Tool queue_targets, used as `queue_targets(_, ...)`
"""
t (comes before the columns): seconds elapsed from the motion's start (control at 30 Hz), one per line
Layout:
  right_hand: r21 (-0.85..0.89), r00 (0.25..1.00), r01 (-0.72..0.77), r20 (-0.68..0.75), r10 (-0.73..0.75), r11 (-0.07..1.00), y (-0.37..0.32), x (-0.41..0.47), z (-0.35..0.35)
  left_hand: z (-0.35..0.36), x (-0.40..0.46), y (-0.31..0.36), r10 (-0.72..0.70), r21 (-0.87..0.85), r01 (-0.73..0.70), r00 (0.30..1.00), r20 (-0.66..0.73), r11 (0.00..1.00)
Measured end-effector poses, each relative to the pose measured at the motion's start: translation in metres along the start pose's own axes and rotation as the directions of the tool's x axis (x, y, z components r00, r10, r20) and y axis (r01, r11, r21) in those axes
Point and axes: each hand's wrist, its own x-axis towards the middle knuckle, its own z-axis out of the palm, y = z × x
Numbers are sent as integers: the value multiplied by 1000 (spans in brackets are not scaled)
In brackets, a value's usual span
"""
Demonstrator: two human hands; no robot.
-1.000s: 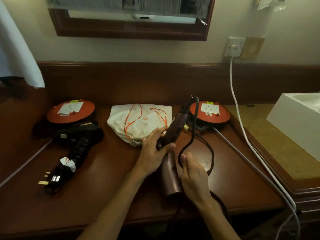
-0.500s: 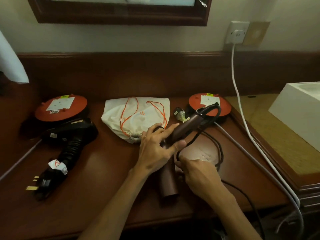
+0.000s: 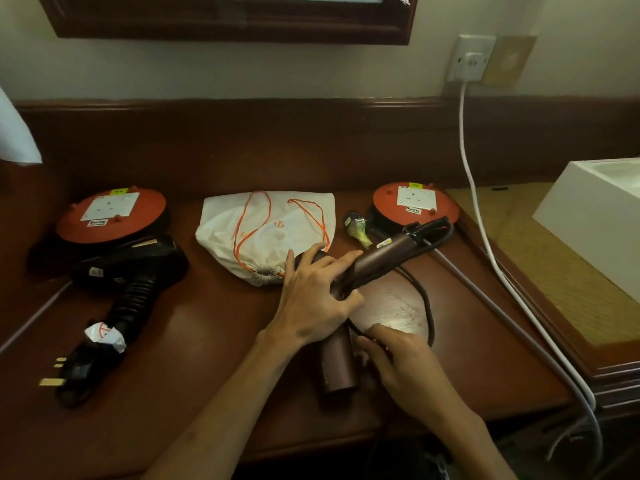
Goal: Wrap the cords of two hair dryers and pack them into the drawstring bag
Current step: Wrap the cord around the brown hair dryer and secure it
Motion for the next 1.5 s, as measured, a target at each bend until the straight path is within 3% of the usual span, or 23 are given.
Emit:
queue_targets(0.17,-286,970,-160,132,204,945,22,-4,-31,-17,0,-16,-95,-140,91,995,-22,986)
queue_targets(0.23,-258,967,-180,131,219,949,33,-11,-47,-28,-1,-29,-130,-194,125,991,-13,973)
queue_targets(0.3,-124,966,-207,131,223,970,44,-17,-61,-36,-3,-36,-122,-175,127,992,37,976)
queue_targets(0.37,-108,964,-229,113,241,967,52,-15,-74,-40,-5,-37,-87,-146,96,994,68,985)
queue_targets(0.47,-260,960,-229,99,262,938,60,0,-81,-38,-5,-34,-71,-116,80,994,79,990)
queue_targets(0.6,-475,951,-128,190,243,871,27,27,-68,-33,-6,-33,-93,-129,94,996,15,987)
queue_targets(0.77,-360,952,-138,210,224,923,-17,38,-11,-41,-11,-41,-144,-210,163,984,101,964)
queue_targets(0.9,22,903,-346,279,326,938,-19,46,-16,-49,-27,-52,-201,-192,212,977,74,958)
queue_targets(0.93,49,900,-358,285,330,933,-17,48,-19,-50,-31,-54,-202,-174,210,977,66,962)
queue_targets(1.13,-233,914,-299,209,348,925,9,69,-16,-47,-42,-55,-175,-196,187,981,80,963)
queue_targets(1.27,-297,917,-211,270,294,931,19,93,-24,-51,-35,-51,-116,-53,129,973,199,990)
queue_targets(1.37,-212,873,-211,399,281,954,20,117,-39,-48,-32,-45,-59,-19,64,973,222,998)
queue_targets(1.43,-135,791,-279,530,307,951,17,126,-55,-41,-32,-42,-39,-40,46,984,171,998)
queue_targets(1.5,-73,768,-334,556,316,940,19,131,-69,-35,-33,-38,-18,-66,25,994,104,997)
